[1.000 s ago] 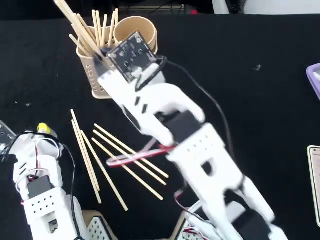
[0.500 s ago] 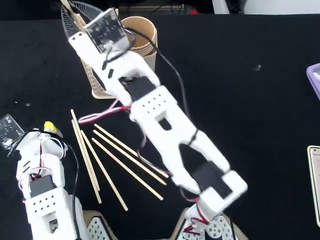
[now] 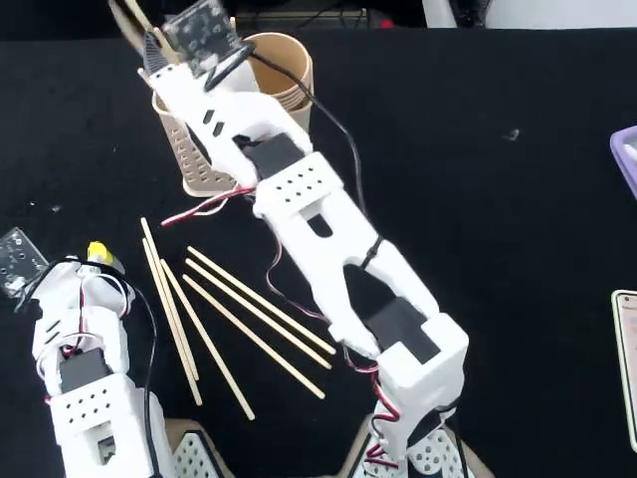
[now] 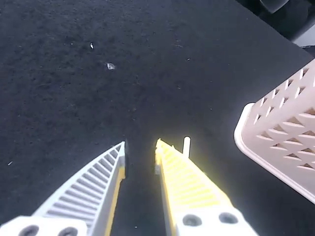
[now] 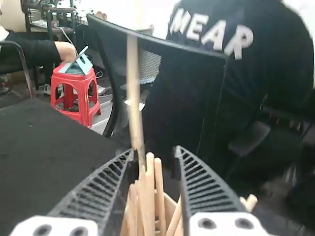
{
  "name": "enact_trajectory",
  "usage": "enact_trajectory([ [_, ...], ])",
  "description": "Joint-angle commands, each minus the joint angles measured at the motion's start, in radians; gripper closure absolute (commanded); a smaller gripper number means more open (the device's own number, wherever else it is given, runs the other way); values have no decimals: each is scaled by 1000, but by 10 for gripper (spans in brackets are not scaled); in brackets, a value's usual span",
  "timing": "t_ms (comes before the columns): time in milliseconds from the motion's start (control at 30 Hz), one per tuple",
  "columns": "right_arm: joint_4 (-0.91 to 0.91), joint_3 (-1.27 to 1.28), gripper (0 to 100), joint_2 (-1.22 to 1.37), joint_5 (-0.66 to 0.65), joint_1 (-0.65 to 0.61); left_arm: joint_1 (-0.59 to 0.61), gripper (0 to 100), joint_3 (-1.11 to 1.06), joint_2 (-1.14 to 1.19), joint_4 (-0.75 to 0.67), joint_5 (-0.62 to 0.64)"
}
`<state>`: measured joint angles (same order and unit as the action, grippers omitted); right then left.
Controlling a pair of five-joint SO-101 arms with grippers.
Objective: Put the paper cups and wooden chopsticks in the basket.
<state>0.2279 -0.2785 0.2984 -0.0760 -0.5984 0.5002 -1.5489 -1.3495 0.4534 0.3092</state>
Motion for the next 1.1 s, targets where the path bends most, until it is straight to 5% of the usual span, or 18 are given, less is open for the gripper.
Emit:
enact_trajectory([
  [0,46,-105,866,-16,35,28,-13,887,13,-12,-26,-12],
  [200,264,-242,867,-93,35,25,-13,887,12,-12,-26,-12],
  [500,1094,-302,865,-394,29,29,-15,884,19,-12,-18,-15],
  [667,1447,-300,864,-421,11,57,-15,884,102,-12,68,-120],
  [867,1505,-105,864,-486,-74,206,-16,853,387,-2,362,-157],
  [1067,1206,460,864,-768,-133,336,-77,748,489,-2,574,-359],
])
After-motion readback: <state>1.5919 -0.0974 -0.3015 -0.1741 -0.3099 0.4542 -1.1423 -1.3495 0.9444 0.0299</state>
